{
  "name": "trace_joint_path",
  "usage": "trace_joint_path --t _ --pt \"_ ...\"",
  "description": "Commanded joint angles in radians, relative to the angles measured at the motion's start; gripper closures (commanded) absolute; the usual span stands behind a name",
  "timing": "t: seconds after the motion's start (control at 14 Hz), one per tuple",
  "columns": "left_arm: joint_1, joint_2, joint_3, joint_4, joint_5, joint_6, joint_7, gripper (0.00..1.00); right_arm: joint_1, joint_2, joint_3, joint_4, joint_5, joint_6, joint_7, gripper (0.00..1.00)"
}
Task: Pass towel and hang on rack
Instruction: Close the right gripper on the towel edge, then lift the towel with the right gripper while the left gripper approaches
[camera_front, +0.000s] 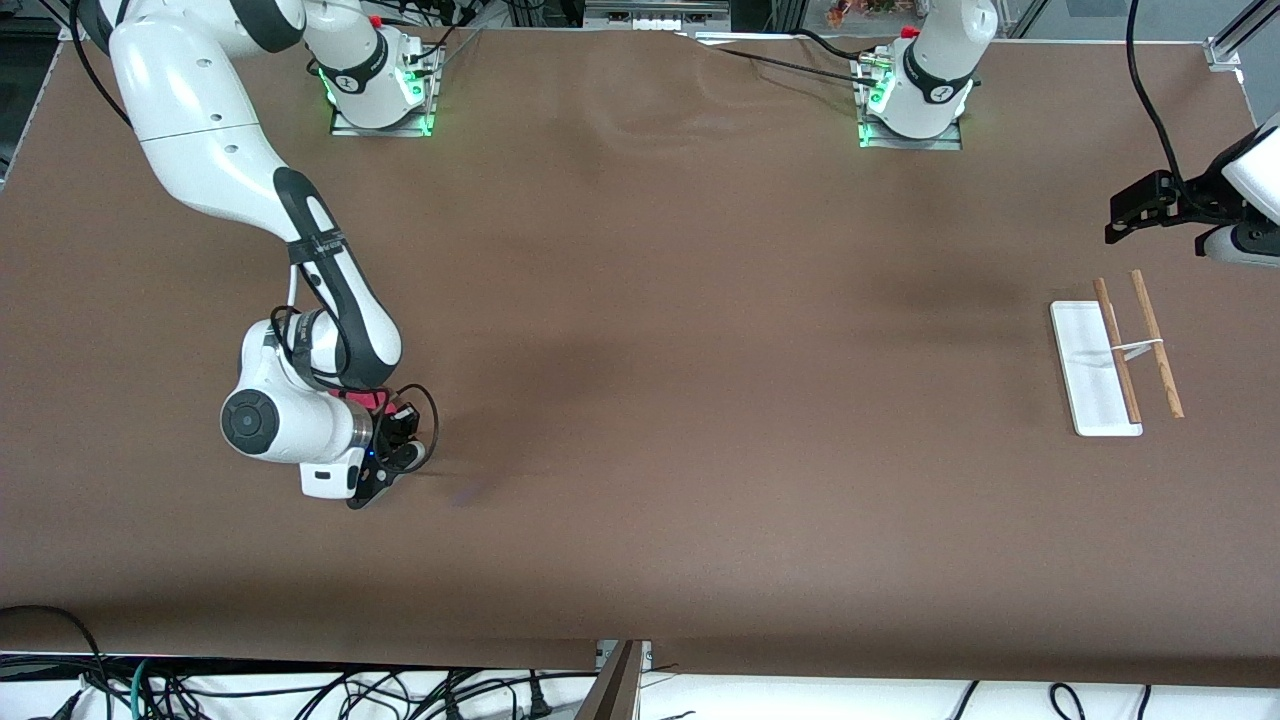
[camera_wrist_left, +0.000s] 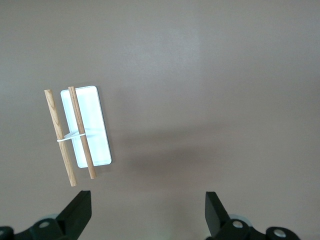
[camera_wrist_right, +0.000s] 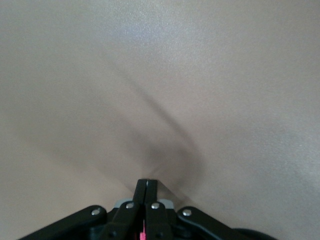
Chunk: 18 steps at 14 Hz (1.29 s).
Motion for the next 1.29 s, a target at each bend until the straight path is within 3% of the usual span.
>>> trace_joint_path --t 0.0,0.43,0.71,1.21 --pt "0.008 0.003 -0.009 0.015 0.016 -0.017 -0.002 0.0 -0.012 -0.015 0.006 0.012 0.021 -0.034 -0.018 1.0" --pt "0.008 0.003 -0.009 0.015 0.016 -0.018 0.004 0.0 0.006 -0.035 0.011 0.228 0.01 -0.346 0.096 1.0" --pt "0.01 0.003 -0.009 0.015 0.016 -0.026 0.004 0.0 0.066 -0.115 0.008 0.34 0.007 -0.562 0.288 1.0" --pt "-0.012 0.052 -0.021 0.015 0.007 -0.089 0.007 0.0 0.234 -0.329 0.011 0.363 0.02 -0.762 0.659 1.0"
